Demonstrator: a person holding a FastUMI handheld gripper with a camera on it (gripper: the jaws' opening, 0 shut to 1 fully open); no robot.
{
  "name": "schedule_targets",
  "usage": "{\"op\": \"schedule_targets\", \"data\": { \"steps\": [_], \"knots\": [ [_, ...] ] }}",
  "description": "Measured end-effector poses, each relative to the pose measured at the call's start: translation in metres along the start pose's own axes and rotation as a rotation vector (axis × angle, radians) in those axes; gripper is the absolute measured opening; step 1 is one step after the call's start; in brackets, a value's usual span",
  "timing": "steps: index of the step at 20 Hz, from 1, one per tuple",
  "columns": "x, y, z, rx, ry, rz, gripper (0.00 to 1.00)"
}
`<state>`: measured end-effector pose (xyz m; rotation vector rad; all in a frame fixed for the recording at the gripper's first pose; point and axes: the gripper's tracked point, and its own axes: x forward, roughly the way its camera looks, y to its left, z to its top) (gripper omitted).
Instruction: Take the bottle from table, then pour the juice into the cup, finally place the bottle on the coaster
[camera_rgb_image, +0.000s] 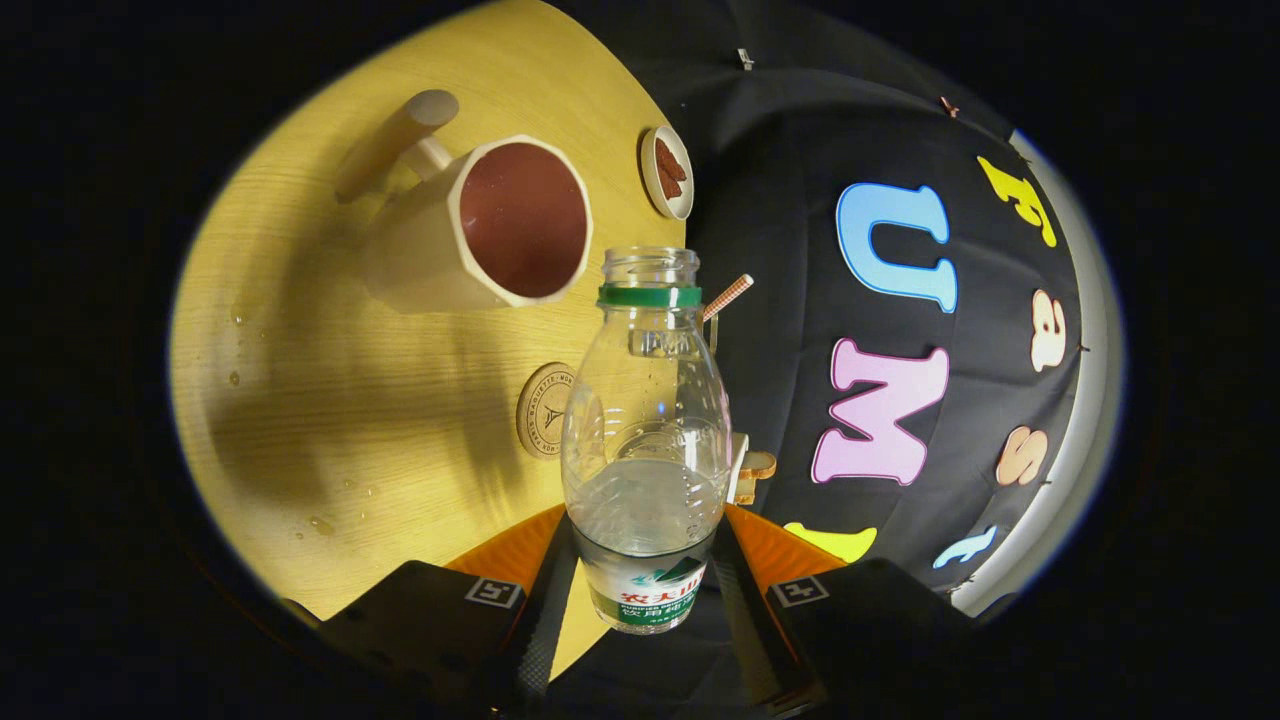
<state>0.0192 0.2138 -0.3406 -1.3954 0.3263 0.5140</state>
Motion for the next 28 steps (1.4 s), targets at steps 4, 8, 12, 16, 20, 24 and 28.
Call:
{"op": "schedule_targets", "data": {
  "steps": [4,8,12,16,20,24,28],
  "knots": [
    [0.002,-0.002,0.0,-0.042,0.007,0.004,0.75],
    [0.004,-0.003,0.003,-0.071,0.01,0.002,0.75],
    [0.007,-0.004,0.003,-0.1,0.013,-0.003,0.75],
    [0.008,-0.005,0.004,-0.131,0.016,0.001,0.75],
    [0.01,-0.003,0.004,-0.165,0.018,0.009,0.75],
    [0.01,-0.004,0.005,-0.182,0.024,0.011,0.75],
    [0.012,-0.007,0.006,-0.187,0.023,0.007,0.75]
  ]
}}
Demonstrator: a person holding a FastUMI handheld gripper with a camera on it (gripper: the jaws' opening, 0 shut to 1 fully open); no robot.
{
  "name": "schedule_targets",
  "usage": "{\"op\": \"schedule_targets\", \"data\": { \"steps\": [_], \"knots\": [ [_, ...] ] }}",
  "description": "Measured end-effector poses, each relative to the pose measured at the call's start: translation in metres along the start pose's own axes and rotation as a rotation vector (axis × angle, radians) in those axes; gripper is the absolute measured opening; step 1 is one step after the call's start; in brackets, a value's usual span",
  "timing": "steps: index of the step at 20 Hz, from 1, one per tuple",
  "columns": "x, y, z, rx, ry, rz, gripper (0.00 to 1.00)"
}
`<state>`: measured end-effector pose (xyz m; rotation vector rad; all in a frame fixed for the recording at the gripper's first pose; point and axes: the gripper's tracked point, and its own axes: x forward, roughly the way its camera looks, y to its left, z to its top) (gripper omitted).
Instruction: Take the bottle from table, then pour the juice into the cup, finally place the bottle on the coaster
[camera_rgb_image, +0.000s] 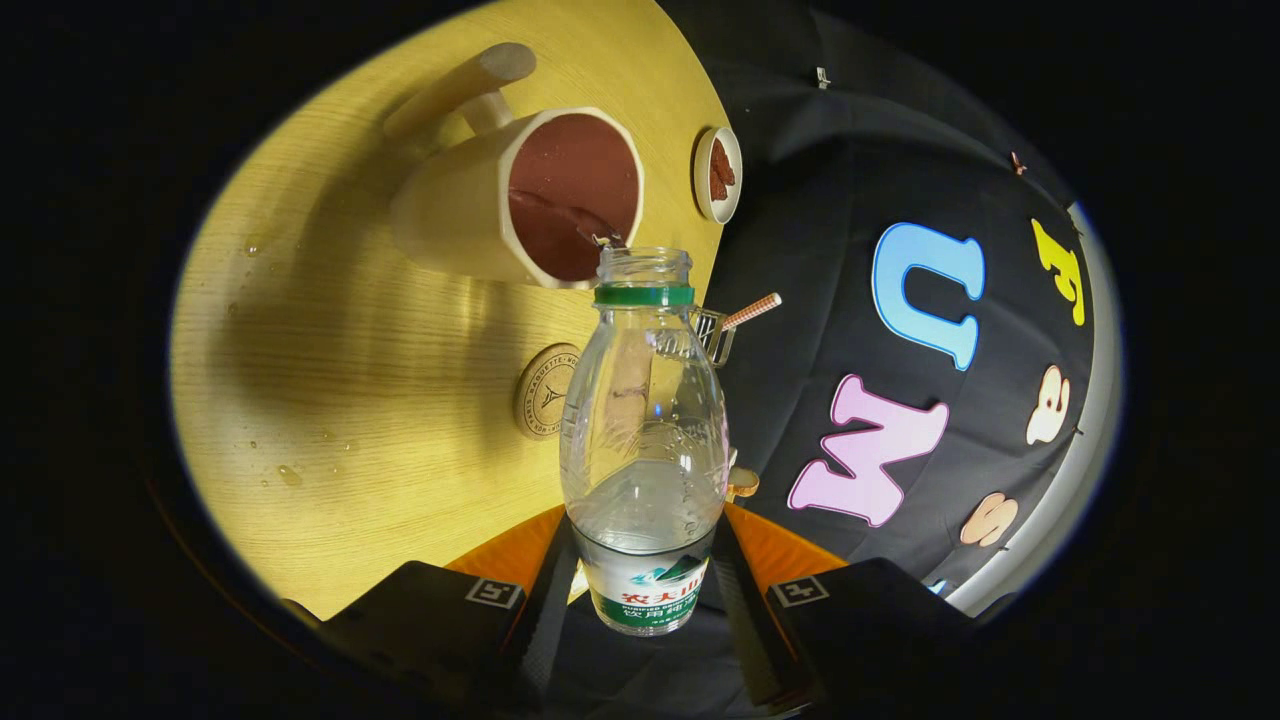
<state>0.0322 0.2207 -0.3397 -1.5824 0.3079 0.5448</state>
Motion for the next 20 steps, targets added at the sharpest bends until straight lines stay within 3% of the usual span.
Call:
{"op": "schedule_targets", "data": {
  "steps": [20],
  "knots": [
    [0.0032,-0.0102,0.0003,-0.135,-0.005,-0.048,0.75]
  ]
}}
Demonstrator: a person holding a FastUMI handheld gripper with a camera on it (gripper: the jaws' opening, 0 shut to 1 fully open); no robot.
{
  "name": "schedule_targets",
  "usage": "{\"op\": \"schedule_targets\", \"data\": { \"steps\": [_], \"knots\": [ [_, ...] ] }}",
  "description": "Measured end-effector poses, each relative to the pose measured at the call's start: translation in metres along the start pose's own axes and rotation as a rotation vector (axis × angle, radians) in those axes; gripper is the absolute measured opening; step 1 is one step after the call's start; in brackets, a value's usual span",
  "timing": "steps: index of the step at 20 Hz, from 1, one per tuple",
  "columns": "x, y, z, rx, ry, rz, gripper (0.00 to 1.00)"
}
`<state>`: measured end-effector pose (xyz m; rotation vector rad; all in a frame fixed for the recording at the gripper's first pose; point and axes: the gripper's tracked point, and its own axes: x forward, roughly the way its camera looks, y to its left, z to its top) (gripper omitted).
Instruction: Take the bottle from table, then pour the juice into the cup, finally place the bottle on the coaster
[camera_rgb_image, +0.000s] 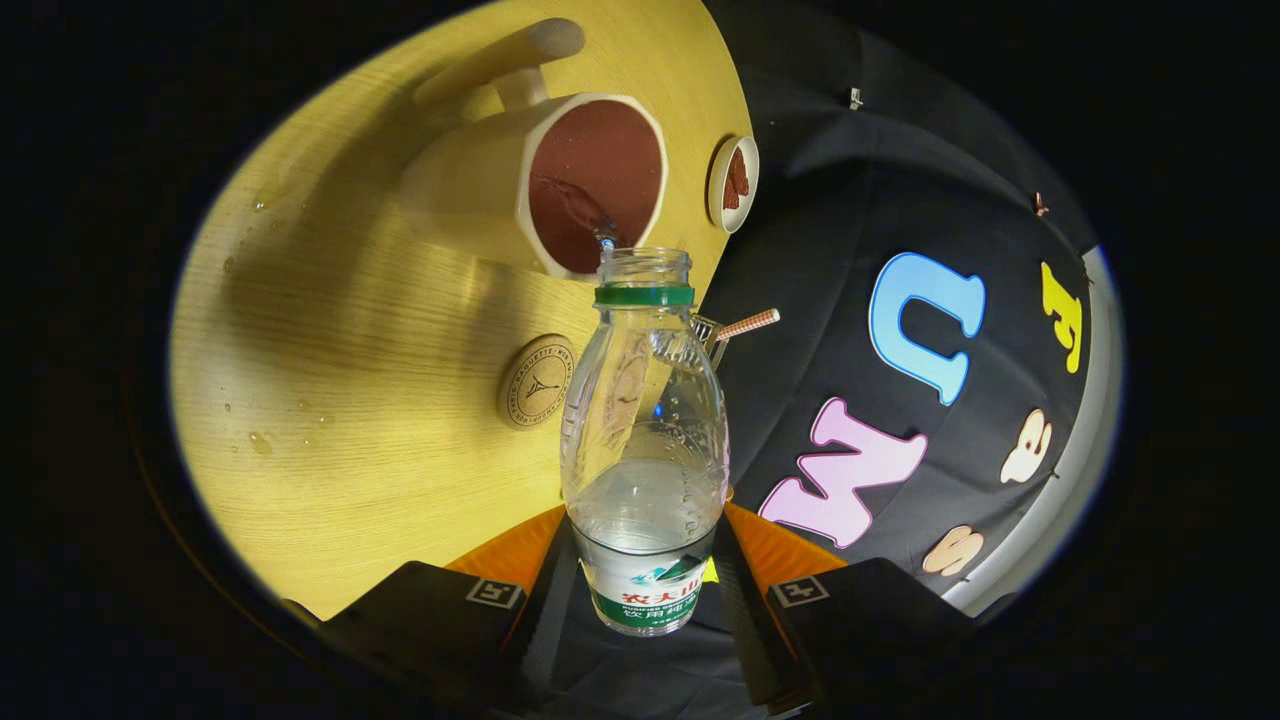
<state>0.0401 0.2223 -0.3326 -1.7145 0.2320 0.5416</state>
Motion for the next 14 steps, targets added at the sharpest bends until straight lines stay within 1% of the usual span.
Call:
{"op": "schedule_targets", "data": {
  "steps": [8,14],
  "knots": [
    [0.002,-0.005,0.003,-0.053,-0.022,-0.036,0.75],
    [0.003,-0.022,0.01,-0.128,-0.044,-0.101,0.75]
  ]
}}
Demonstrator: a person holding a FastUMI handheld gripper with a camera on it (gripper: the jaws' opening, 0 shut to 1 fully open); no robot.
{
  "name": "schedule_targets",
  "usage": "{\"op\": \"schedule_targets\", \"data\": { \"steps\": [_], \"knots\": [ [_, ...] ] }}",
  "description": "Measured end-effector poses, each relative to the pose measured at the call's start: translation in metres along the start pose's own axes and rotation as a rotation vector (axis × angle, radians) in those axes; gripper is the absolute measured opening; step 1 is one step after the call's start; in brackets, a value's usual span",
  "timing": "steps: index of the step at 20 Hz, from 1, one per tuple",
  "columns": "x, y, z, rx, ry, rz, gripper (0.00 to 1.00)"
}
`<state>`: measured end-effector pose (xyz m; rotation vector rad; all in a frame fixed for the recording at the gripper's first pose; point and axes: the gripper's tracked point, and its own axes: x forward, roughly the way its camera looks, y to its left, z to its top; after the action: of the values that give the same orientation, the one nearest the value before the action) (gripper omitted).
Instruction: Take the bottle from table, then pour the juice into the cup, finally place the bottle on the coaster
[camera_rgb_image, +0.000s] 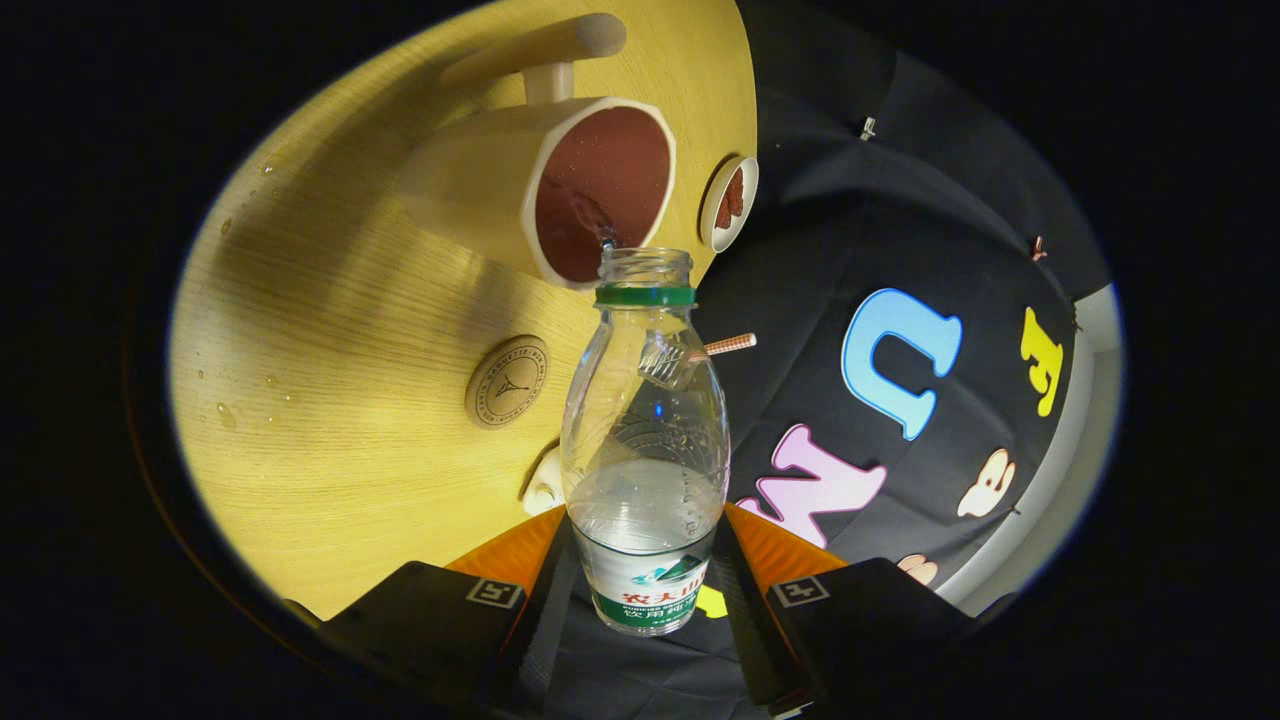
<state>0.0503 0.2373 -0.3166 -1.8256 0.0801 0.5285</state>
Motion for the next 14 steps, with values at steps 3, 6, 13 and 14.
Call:
{"op": "schedule_targets", "data": {
  "steps": [3,6,13,14],
  "knots": [
    [0.001,-0.004,-0.002,-0.042,-0.001,-0.021,0.74],
    [-0.003,-0.008,-0.001,-0.063,-0.002,-0.048,0.75],
    [-0.005,-0.02,0.004,-0.145,-0.023,-0.14,0.75],
    [-0.006,-0.022,0.006,-0.154,-0.028,-0.154,0.74]
  ]
}}
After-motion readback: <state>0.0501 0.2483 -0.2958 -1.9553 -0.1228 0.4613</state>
